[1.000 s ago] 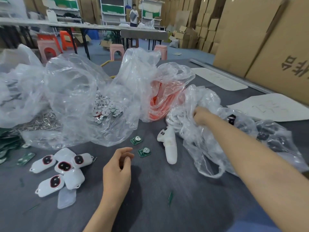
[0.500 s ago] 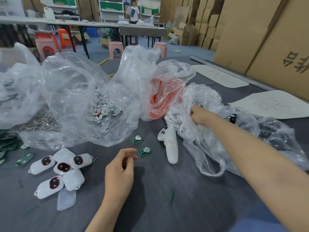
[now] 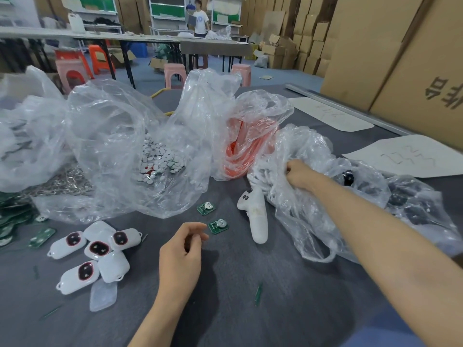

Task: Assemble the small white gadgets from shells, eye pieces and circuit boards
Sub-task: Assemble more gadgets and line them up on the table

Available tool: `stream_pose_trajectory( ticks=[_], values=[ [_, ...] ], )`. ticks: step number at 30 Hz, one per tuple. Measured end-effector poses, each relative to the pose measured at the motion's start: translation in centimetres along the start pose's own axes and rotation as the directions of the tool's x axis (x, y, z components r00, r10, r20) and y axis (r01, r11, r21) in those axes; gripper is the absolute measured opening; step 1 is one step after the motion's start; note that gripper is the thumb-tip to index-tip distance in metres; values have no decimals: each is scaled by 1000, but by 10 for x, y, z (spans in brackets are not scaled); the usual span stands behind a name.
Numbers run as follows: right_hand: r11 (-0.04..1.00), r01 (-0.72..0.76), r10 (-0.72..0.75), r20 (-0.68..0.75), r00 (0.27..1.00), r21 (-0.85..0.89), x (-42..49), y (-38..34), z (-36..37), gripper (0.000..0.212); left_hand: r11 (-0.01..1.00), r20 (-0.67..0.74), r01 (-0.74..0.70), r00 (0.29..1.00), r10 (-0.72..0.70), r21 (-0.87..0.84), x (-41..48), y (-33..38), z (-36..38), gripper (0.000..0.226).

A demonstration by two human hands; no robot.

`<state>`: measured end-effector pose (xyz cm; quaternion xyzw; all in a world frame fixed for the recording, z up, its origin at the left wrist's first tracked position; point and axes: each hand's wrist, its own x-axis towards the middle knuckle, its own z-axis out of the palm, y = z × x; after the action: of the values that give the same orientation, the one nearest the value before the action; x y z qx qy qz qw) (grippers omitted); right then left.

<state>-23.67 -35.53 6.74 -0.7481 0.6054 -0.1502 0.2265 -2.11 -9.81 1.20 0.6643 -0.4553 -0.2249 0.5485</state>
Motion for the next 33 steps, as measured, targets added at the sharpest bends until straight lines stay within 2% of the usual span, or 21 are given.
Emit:
stream_pose_trajectory(
  ticks=[6,10,12,14,16,18,20,22,24,26,28,30,33],
  values=[
    [984,21,-24,16,1000,177,-2,-1,2,20,1000,-4,-4,1000,4,8,0,1,1,40],
    [976,-60,65,-19,998,210,0,1,0,28,1000,1,5,1000,-5,5,0,1,0,38],
    [952,-144,174,-90,981,269,4,0,-2,24,1000,2,11,1000,-11,3,0,1,0,37],
    [835,-258,400,-213,891,487,9,-2,-11,17,1000,7,21,1000,-21,-7,0,3,0,37],
    [671,-248,607,-327,724,698,9,-3,-26,30,999,11,32,999,-32,-22,-1,3,0,38],
    [590,-45,653,-443,614,806,8,-6,-40,23,999,10,31,999,-31,-26,-1,3,-1,38],
    [553,142,618,-519,591,821,5,-20,-47,23,1000,8,16,1000,-16,-19,-1,2,-1,38],
    [596,221,525,-583,620,772,6,-44,-47,29,1000,7,2,1000,-2,-10,-1,2,0,39],
    [688,189,395,-580,712,701,10,-73,-37,29,1000,10,0,1000,0,-6,-1,3,0,40],
    [761,130,270,-492,828,636,19,-101,-19,22,1000,14,-1,1000,1,3,-1,2,0,41],
    [846,54,175,-371,912,530,30,-120,3,13,1000,17,-5,1000,5,18,0,0,0,41],
    [934,-19,136,-305,942,357,43,-129,23,25,1000,15,-10,1000,9,10,0,0,-1,43],
    [963,-89,157,-263,952,253,62,-131,38,54,999,13,-32,999,32,7,0,1,0,44]
  ],
)
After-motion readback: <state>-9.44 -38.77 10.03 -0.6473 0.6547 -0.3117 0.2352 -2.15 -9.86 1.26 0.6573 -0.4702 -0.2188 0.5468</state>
